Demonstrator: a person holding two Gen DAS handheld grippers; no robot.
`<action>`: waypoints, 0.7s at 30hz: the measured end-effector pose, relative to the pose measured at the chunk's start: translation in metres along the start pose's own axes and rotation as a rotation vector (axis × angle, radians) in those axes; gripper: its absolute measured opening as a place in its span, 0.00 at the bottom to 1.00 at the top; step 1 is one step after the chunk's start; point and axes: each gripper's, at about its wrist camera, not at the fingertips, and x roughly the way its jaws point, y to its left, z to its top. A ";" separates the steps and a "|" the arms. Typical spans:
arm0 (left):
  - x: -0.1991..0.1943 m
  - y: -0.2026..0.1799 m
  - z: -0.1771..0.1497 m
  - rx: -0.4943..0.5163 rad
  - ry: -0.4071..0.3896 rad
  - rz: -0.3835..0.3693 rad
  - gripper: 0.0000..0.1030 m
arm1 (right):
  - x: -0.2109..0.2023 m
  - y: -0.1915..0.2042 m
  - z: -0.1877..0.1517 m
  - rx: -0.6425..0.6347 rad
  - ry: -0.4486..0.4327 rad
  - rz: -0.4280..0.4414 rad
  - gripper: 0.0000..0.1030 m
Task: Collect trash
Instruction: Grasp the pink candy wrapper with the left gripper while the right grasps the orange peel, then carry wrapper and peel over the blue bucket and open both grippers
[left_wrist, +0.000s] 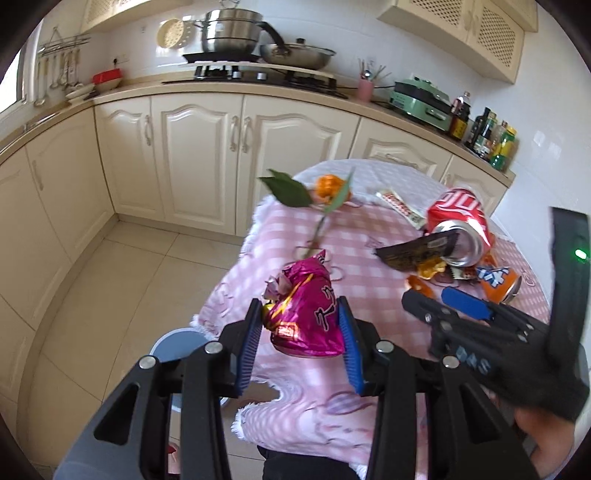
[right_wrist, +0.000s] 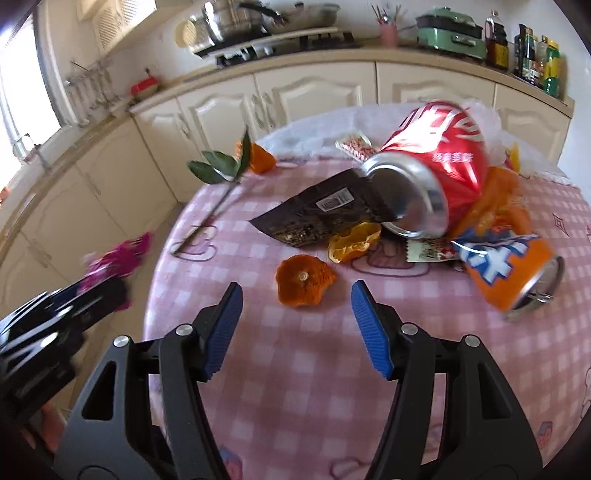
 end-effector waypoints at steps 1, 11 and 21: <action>-0.001 0.006 -0.001 -0.009 -0.001 0.002 0.38 | 0.003 0.000 0.001 0.006 0.012 -0.006 0.59; -0.008 0.054 -0.007 -0.091 -0.007 -0.023 0.38 | -0.010 0.016 -0.008 -0.044 -0.002 -0.016 0.34; -0.002 0.134 -0.026 -0.206 0.036 0.045 0.38 | -0.003 0.138 -0.016 -0.256 -0.003 0.214 0.34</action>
